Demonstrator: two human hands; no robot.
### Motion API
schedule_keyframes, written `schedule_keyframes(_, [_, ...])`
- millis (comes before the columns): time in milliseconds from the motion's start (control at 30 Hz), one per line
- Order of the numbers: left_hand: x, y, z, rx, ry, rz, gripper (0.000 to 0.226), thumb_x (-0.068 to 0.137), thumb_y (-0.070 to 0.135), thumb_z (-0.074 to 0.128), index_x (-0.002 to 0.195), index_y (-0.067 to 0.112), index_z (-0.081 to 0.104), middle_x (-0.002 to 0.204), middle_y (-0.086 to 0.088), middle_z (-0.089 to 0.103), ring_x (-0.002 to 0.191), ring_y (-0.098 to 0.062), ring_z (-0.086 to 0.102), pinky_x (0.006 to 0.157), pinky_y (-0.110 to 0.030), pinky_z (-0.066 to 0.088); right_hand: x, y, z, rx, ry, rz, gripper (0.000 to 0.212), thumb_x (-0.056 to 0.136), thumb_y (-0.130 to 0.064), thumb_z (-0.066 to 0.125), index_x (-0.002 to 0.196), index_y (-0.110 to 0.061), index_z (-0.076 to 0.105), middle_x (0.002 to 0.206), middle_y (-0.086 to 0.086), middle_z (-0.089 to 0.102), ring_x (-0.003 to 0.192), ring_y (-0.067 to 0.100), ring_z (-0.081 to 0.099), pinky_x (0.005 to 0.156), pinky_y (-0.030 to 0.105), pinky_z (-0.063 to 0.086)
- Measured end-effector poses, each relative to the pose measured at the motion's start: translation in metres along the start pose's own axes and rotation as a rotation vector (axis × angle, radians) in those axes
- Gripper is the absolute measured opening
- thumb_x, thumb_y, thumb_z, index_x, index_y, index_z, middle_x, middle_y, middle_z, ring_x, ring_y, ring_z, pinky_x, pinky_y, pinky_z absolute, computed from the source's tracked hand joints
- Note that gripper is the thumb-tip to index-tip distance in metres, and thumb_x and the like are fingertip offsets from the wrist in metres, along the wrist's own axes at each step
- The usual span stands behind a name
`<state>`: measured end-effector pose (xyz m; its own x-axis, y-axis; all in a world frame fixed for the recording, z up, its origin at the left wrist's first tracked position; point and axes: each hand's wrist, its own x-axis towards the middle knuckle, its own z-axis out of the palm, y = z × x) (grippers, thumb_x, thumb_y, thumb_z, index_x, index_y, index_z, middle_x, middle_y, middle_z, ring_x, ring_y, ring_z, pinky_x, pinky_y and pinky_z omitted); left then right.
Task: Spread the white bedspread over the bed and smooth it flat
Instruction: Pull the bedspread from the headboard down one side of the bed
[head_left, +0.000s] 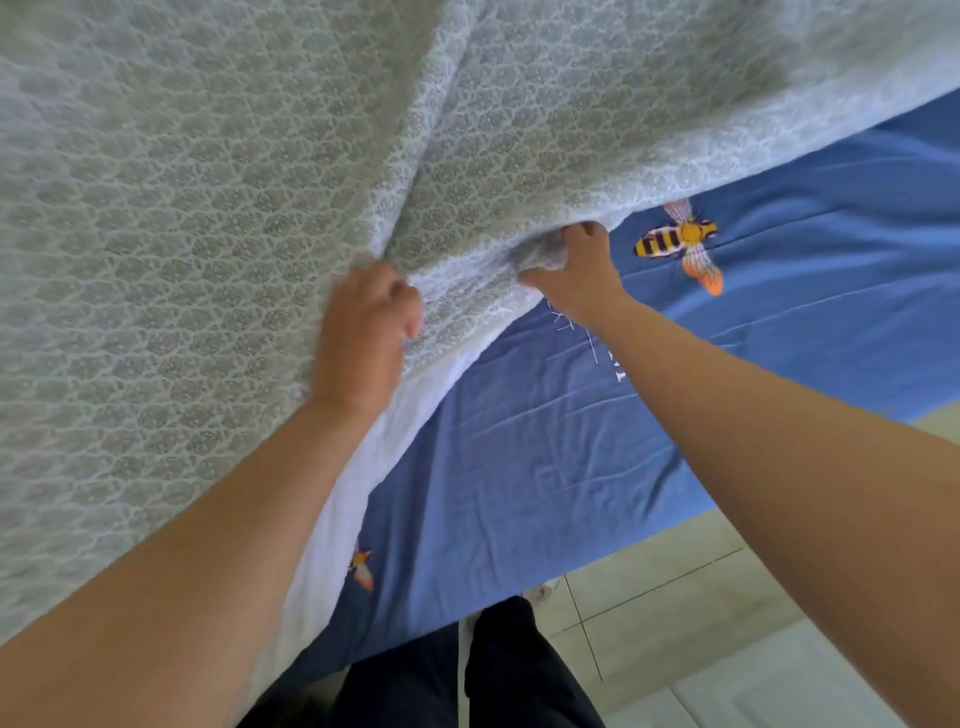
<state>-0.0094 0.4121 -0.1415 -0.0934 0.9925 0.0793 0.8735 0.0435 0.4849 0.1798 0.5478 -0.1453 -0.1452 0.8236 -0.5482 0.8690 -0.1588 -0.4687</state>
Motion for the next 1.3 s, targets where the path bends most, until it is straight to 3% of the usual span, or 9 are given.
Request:
schedule_keyframes(233, [-0.015,-0.005,0.030,0.175,-0.352,-0.028,0.060,0.076,0.038,0.069,0.125,0.008,0.053,0.118,-0.011,0.055,0.103,-0.031,0.054,0.082,-0.042,0.051,0.005,-0.012,0.035,0.722,0.325,0.504,0.054,0.079,-0.019,0.067,0.123,-0.018,0.036,0.134,0.011,0.037,0.093,0.026,0.050,0.069,0.028,0.047])
schedule_keyframes(300, [-0.013,-0.003,0.031,0.203,-0.340,-0.030,0.049,0.082,0.034,0.065,0.123,0.009,0.055,0.116,-0.009,0.056,0.100,-0.029,0.055,0.076,-0.039,0.051,0.009,-0.009,0.028,0.990,0.342,0.659,0.036,0.078,-0.019,0.069,0.102,-0.016,0.043,0.100,0.011,0.057,0.075,0.022,0.050,0.060,0.030,0.042])
schedule_keyframes(400, [-0.005,0.008,0.028,0.177,-0.369,-0.031,0.025,0.088,0.018,0.052,0.110,0.008,0.058,0.104,-0.007,0.058,0.087,-0.028,0.058,0.058,-0.035,0.044,0.010,-0.001,0.010,1.187,0.177,0.752,0.014,0.078,-0.017,0.069,0.077,-0.013,0.055,0.049,0.001,0.044,0.042,0.013,0.037,0.046,0.020,0.034])
schedule_keyframes(600, [0.000,0.057,0.033,0.054,-0.592,-0.035,0.014,0.087,0.010,0.042,0.077,0.014,0.034,0.063,0.004,0.034,0.057,-0.019,0.040,0.051,-0.029,0.025,-0.001,0.034,-0.006,1.665,-0.048,0.664,0.045,0.083,-0.038,0.068,0.120,-0.012,0.066,0.119,0.006,0.069,0.114,0.027,0.063,0.098,0.043,0.049])
schedule_keyframes(733, [-0.015,0.100,0.043,0.093,-0.681,0.000,0.033,0.084,0.005,0.044,0.063,0.019,0.023,0.059,0.003,0.031,0.051,-0.014,0.030,0.045,-0.028,0.019,-0.012,0.074,-0.033,1.739,-0.022,0.534,0.041,0.087,-0.045,0.060,0.111,-0.013,0.068,0.101,0.015,0.073,0.098,0.032,0.069,0.102,0.049,0.045])
schedule_keyframes(900, [-0.042,0.167,0.066,0.125,-0.830,0.027,0.013,0.085,0.003,0.043,0.077,0.011,0.051,0.062,0.000,0.036,0.063,-0.027,0.046,0.050,-0.029,0.026,-0.041,0.153,-0.055,1.460,0.192,0.561,0.044,0.086,-0.042,0.064,0.119,-0.013,0.064,0.110,0.008,0.072,0.100,0.026,0.069,0.086,0.043,0.056])
schedule_keyframes(1000, [-0.057,0.201,0.086,0.183,-0.853,0.083,0.019,0.089,0.009,0.048,0.106,0.013,0.056,0.093,-0.005,0.057,0.085,-0.027,0.058,0.064,-0.032,0.038,-0.061,0.209,-0.070,1.058,0.298,0.515,0.044,0.069,-0.050,0.074,0.086,-0.012,0.059,0.074,0.000,0.061,0.075,0.017,0.060,0.069,0.031,0.051])
schedule_keyframes(1133, [-0.072,0.229,0.119,0.245,-0.848,0.075,0.008,0.087,0.015,0.052,0.089,0.015,0.044,0.070,0.004,0.039,0.053,-0.014,0.035,0.046,-0.027,0.023,-0.099,0.276,-0.097,0.429,0.389,0.376,0.042,0.083,-0.038,0.064,0.059,-0.015,0.038,0.059,0.008,0.033,0.057,0.018,0.032,0.050,0.027,0.029])
schedule_keyframes(1300, [-0.104,0.268,0.144,0.175,-0.908,0.148,0.015,0.084,0.016,0.050,0.081,0.020,0.035,0.068,0.007,0.029,0.057,-0.016,0.039,0.046,-0.026,0.020,-0.144,0.341,-0.088,0.443,0.567,0.466,0.048,0.089,-0.044,0.057,0.057,-0.014,0.035,0.061,0.010,0.044,0.055,0.019,0.036,0.050,0.031,0.029])
